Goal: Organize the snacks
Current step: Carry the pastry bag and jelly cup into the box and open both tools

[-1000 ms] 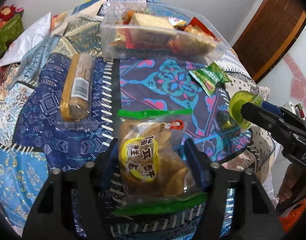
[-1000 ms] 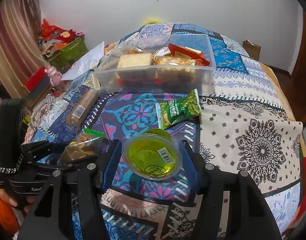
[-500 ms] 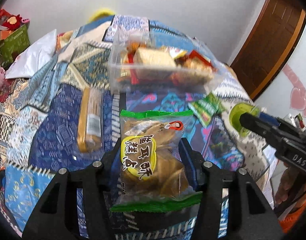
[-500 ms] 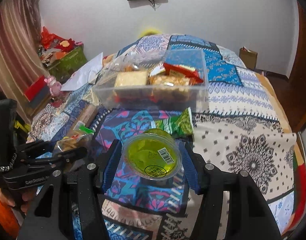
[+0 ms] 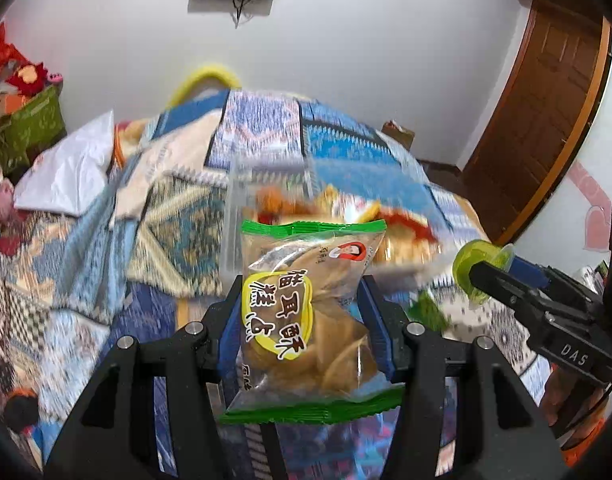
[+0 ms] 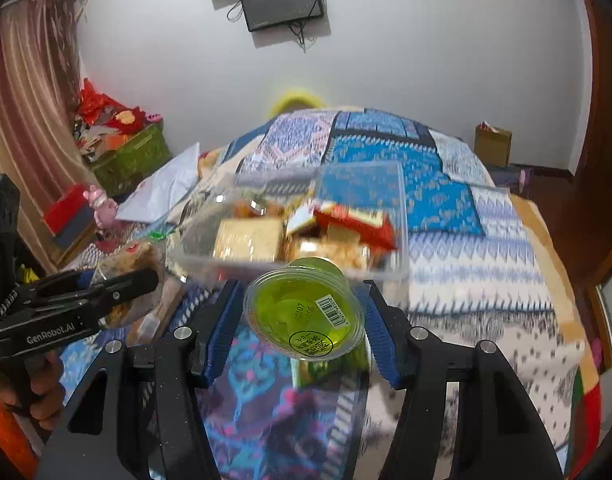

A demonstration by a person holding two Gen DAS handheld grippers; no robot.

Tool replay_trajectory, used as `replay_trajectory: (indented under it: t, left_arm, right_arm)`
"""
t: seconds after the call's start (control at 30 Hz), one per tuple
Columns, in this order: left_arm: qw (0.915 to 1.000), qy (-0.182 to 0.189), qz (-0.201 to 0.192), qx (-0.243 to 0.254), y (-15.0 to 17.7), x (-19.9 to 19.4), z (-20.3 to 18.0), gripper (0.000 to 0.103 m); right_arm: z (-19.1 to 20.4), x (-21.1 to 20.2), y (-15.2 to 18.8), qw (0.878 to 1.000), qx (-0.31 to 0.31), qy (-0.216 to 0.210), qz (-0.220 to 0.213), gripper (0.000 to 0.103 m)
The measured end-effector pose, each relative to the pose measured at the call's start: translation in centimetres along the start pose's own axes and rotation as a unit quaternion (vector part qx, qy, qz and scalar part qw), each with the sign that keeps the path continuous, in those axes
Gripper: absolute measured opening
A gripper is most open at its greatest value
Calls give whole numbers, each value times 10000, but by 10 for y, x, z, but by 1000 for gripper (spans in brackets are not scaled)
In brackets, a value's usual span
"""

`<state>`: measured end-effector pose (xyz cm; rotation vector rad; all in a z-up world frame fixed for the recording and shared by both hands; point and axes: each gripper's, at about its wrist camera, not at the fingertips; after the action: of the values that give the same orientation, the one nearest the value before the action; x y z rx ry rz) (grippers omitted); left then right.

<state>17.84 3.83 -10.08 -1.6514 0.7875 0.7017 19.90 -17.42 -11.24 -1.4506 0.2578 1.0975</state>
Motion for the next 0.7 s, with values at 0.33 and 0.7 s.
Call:
replay_trajectory:
  t: [0.33,0.7]
  left_arm:
    - [9992,-75,-372,-102,-54,14,12,54]
    - [9993,-298,-211,-101,-88,68,20,54]
  right_arm:
    - [-5,17,-46,9996,-43,56,-264,56]
    - [3,63,-83,9997,-196,68,-122,56]
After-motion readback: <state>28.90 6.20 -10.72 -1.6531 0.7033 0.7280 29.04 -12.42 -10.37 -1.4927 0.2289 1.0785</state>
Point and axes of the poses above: each gripper's, at about its wrist camera, not at the fingertips, and x roughly the way its jaws point, z to its left, y to its underside, and after that the axes turned 10 degrees about z, right-handed
